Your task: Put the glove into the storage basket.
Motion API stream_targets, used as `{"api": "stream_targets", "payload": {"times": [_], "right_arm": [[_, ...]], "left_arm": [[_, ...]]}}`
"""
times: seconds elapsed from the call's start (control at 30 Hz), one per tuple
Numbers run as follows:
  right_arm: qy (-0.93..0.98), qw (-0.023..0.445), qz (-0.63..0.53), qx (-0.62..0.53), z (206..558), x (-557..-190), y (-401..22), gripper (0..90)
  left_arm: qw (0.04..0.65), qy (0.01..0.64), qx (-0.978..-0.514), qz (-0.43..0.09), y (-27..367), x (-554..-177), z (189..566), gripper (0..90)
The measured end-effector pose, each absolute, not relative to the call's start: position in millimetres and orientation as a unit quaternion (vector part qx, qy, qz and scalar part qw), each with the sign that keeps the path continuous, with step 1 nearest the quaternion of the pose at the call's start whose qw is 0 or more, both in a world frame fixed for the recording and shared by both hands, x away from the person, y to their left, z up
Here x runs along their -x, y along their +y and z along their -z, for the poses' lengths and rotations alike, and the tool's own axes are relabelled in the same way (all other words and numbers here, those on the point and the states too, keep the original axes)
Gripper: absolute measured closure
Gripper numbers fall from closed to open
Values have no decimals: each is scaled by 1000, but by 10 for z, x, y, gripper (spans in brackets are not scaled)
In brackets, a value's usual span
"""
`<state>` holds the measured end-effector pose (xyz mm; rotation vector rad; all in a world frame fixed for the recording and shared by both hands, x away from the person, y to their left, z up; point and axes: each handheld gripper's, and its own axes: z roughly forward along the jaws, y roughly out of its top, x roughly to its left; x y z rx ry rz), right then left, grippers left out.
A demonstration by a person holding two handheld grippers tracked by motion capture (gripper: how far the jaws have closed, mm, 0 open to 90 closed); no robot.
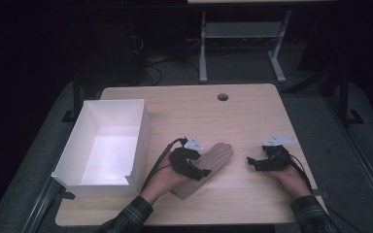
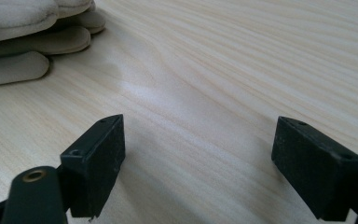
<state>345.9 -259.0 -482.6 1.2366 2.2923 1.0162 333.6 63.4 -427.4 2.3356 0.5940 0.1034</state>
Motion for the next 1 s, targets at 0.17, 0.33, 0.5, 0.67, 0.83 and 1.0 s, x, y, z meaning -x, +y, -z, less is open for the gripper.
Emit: {"api": "stream_targets", "payload": {"times": [0.17,0.33,0.5,0.67,0.83,1.0], "right_arm": [[808,172,-358,-436,4825,-3458,-2590,170],[808,172,-358,-436,4825,-3458,-2590,171],[807,172,-358,-437,4825,-3457,-2589,170],[808,172,-358,-437,4825,-3457,-2588,171],[807,172,-358,-437,4825,-3457,-2588,171],[808,172,-358,-437,4825,-3457,-2588,171]], "left_arm": [[333,238,-911,-50,555,-3409,4401,135],[315,242,-917,-47,508,-3431,4537,133],[305,233,-922,-53,483,-3410,4585,135],[303,230,-923,-56,482,-3399,4603,141],[310,224,-923,-50,508,-3403,4610,181],[317,213,-924,-36,533,-3399,4582,358]]}}
